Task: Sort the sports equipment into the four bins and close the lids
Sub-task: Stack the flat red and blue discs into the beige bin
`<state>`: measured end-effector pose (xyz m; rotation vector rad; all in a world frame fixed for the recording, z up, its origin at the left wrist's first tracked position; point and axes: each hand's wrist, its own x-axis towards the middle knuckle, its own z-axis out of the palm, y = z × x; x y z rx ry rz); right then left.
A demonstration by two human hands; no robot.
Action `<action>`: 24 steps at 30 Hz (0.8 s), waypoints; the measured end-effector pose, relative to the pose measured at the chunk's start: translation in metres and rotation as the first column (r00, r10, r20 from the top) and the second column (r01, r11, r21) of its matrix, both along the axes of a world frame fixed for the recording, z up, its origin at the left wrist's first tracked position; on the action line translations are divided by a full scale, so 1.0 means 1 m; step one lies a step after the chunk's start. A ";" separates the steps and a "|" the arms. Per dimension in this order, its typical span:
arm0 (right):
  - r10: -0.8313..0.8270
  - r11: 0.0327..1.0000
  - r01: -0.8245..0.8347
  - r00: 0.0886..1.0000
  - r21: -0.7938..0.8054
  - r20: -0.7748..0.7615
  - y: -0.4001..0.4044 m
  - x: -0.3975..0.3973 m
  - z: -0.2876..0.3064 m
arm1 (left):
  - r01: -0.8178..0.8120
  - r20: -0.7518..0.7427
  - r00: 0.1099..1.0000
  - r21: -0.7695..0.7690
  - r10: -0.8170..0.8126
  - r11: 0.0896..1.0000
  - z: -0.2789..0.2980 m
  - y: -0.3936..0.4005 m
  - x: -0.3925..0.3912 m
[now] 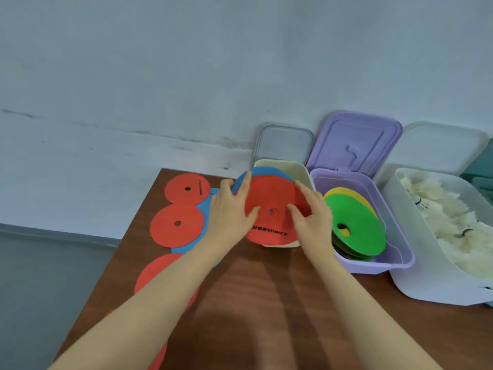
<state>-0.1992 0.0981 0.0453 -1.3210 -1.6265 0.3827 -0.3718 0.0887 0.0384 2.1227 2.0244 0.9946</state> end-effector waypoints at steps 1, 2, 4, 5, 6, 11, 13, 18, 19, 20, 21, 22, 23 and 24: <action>-0.005 1.000 0.005 1.000 0.013 0.002 0.012 0.005 0.006 | 0.004 -0.002 1.000 0.008 -0.004 1.000 0.006 0.012 0.005; -0.011 1.000 0.011 1.000 0.019 0.001 0.024 0.011 0.010 | 0.007 -0.012 1.000 0.018 -0.007 1.000 0.011 0.025 0.010; -0.027 0.999 0.027 1.000 0.018 -0.003 0.048 0.022 0.019 | 0.013 -0.040 0.999 0.023 -0.012 1.000 0.020 0.050 0.021; -0.039 0.999 0.039 0.999 0.011 0.005 0.061 0.027 0.020 | 0.015 -0.057 0.998 0.007 -0.015 1.000 0.023 0.062 0.026; -0.050 0.999 0.050 0.998 0.001 0.027 0.073 0.031 0.021 | 0.015 -0.075 0.997 -0.017 -0.016 1.000 0.024 0.074 0.031; -0.070 0.992 0.086 0.983 -0.091 0.168 0.117 0.050 -0.006 | 0.031 -0.194 0.979 -0.169 -0.064 0.985 0.004 0.123 0.048; -0.093 0.976 0.135 0.968 -0.172 0.233 0.123 0.053 -0.026 | 0.028 -0.316 0.941 -0.275 -0.118 0.961 -0.009 0.133 0.050; -0.055 0.924 0.188 0.927 -0.333 0.371 0.120 0.055 -0.062 | 0.015 -0.447 0.868 -0.414 -0.217 0.910 -0.032 0.128 0.045; -0.042 0.928 0.171 0.932 -0.332 0.361 0.118 0.054 -0.065 | 0.025 -0.427 0.879 -0.400 -0.211 0.916 -0.035 0.124 0.042; -0.030 0.934 0.153 0.934 -0.321 0.357 0.115 0.052 -0.066 | 0.031 -0.415 0.887 -0.384 -0.202 0.923 -0.037 0.120 0.040; -0.018 0.942 0.134 0.935 -0.307 0.354 0.112 0.050 -0.066 | 0.030 -0.409 0.892 -0.373 -0.193 0.927 -0.038 0.115 0.037; -0.007 0.950 0.115 0.938 -0.292 0.346 0.108 0.047 -0.064 | 0.026 -0.401 0.898 -0.365 -0.183 0.931 -0.038 0.109 0.034; 0.002 0.956 0.095 0.944 -0.277 0.331 0.105 0.044 -0.061 | 0.022 -0.389 0.905 -0.358 -0.171 0.933 -0.037 0.104 0.031; 0.013 0.961 0.077 0.948 -0.267 0.319 0.100 0.041 -0.058 | 0.018 -0.376 0.913 -0.349 -0.158 0.937 -0.035 0.098 0.028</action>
